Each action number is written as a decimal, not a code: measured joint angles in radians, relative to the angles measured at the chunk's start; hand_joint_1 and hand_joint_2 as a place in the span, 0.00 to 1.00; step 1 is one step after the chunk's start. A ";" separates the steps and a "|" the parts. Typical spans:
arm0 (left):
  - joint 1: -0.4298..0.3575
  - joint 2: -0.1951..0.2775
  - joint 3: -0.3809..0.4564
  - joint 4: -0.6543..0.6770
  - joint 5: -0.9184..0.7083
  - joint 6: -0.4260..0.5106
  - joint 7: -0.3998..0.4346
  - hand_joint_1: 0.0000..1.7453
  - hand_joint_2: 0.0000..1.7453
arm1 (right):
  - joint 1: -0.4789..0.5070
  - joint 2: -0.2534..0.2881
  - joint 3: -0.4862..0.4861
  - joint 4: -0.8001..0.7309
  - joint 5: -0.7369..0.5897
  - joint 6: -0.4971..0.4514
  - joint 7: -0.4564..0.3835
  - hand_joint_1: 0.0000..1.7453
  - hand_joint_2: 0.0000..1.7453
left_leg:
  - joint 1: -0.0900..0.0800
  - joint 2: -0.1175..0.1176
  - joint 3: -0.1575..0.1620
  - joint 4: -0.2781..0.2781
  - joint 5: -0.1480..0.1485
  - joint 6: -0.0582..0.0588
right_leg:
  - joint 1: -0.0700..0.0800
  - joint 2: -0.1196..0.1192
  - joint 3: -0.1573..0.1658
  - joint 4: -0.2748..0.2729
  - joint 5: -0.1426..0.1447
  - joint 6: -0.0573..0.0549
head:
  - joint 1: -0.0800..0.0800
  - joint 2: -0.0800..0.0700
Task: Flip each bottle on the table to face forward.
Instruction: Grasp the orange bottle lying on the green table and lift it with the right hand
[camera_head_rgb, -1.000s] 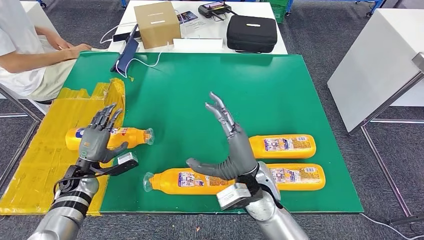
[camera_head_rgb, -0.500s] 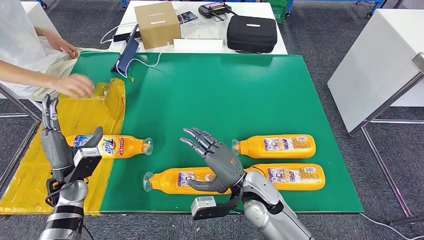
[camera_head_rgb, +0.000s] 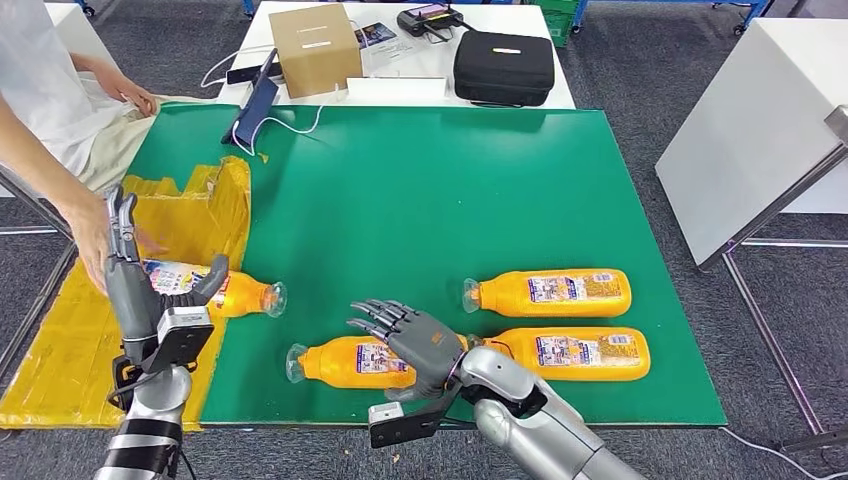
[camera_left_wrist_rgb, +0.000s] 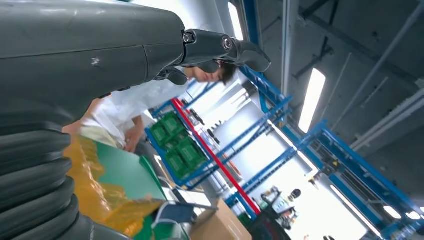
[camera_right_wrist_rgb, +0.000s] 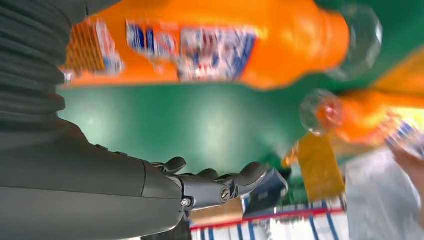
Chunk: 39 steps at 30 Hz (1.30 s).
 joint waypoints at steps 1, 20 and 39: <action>0.000 -0.002 -0.008 0.000 0.000 -0.001 0.001 0.00 1.00 | -0.010 0.002 0.012 0.021 -0.002 0.005 0.000 0.00 1.00 | 0.000 0.000 0.000 0.000 0.000 0.000 | 0.000 0.000 0.000 0.000 0.000 0.000 | 0.000 0.000; 0.008 -0.019 -0.055 -0.013 -0.014 0.035 0.035 0.00 1.00 | -0.080 0.018 0.097 0.188 0.107 -0.094 0.180 0.00 1.00 | 0.000 0.000 0.000 0.000 0.000 0.000 | 0.000 0.000 0.000 0.000 0.000 0.000 | 0.000 0.000; 0.048 -0.029 -0.054 -0.057 -0.035 0.018 0.058 0.00 1.00 | -0.051 0.051 0.012 0.177 0.314 -0.115 0.310 0.00 1.00 | 0.000 0.000 0.000 0.000 0.000 0.000 | 0.000 0.000 0.000 0.000 0.000 0.000 | 0.000 0.000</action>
